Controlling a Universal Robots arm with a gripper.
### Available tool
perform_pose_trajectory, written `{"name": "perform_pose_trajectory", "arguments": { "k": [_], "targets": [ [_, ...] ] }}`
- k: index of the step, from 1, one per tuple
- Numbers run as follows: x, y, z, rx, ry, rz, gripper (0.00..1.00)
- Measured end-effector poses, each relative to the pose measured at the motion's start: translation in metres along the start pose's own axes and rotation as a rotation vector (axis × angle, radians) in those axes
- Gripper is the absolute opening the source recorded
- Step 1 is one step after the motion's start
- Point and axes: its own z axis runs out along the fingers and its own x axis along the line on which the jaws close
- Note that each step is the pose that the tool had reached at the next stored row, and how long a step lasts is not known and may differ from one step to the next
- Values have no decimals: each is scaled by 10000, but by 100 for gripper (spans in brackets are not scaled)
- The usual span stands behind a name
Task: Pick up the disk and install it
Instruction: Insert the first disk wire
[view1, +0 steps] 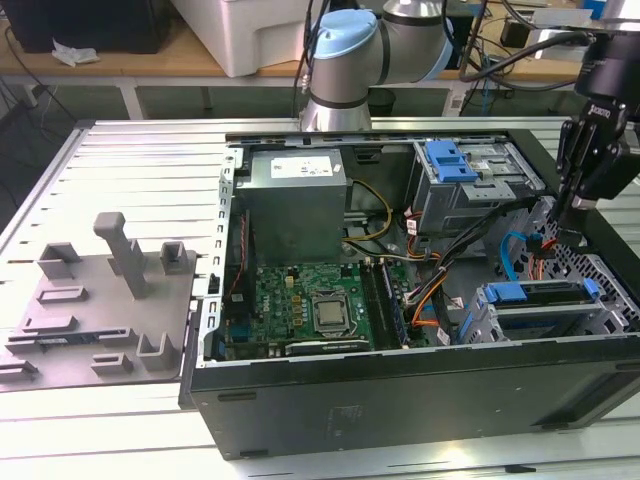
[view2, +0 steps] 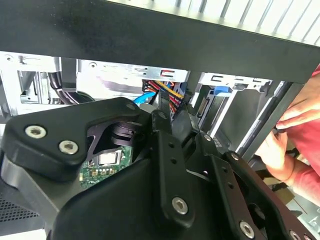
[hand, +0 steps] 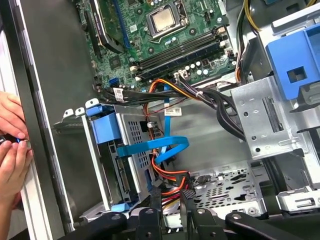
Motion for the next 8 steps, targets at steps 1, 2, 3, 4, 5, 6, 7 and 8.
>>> {"name": "perform_pose_trajectory", "arguments": {
  "k": [1, 2, 3, 4, 5, 6, 7, 8],
  "targets": [
    [-5, 1, 0, 9, 47, 2, 29],
    [-17, 4, -5, 13, 61, 3, 29],
    [-41, 12, -13, 15, 72, 5, 29],
    [-53, 17, -18, 21, 94, 8, 29],
    [-57, 21, -19, 29, 126, 12, 29],
    [-58, 24, -19, 48, 205, 18, 29],
    [-57, 26, -21, 59, 245, 21, 29],
    [-53, 28, -28, 65, 266, 23, 29]
  ]
}}
